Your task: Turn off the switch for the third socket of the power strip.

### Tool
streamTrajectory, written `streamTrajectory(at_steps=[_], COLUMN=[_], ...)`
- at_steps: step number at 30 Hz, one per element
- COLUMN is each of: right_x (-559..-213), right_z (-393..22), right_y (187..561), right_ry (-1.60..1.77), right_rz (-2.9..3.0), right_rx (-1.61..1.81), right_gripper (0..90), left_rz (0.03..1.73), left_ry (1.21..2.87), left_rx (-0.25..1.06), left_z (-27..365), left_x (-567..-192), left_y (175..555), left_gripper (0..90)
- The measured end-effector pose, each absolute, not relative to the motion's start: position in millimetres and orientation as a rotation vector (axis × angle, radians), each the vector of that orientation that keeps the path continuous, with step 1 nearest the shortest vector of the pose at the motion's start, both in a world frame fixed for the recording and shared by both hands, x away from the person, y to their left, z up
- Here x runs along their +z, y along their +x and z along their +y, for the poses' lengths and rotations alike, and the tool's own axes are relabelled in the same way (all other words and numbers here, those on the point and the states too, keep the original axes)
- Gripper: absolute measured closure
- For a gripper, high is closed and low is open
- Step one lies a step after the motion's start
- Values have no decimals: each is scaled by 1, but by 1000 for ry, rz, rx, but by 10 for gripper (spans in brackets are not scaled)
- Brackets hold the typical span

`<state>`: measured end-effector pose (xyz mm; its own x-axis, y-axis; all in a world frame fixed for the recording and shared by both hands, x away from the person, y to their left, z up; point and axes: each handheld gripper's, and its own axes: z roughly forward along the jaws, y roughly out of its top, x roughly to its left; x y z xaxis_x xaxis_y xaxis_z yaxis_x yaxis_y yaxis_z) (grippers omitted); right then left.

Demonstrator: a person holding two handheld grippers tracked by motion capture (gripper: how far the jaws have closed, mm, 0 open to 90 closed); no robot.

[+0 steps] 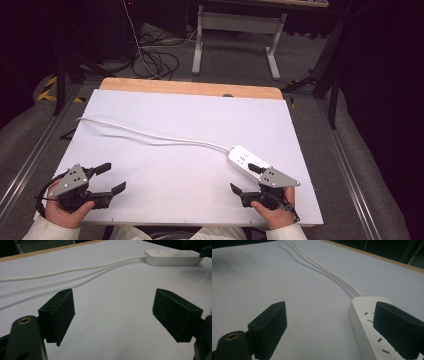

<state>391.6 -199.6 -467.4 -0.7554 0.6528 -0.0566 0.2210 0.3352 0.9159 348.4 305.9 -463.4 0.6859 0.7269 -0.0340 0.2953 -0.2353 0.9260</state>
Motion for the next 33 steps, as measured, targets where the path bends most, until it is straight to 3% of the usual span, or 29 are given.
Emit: streamTrajectory(at_steps=[28, 33], right_x=[-465, -458], right_z=[-197, -196], right_y=[390, 390], right_ry=[736, 734], right_rz=[2206, 2217], right_rx=[1395, 1395], right_gripper=[143, 187], left_rz=[805, 814], left_ry=[1813, 1812], left_rx=[531, 520], left_z=[305, 305], left_x=[-463, -463], left_y=[348, 348], left_gripper=[171, 172])
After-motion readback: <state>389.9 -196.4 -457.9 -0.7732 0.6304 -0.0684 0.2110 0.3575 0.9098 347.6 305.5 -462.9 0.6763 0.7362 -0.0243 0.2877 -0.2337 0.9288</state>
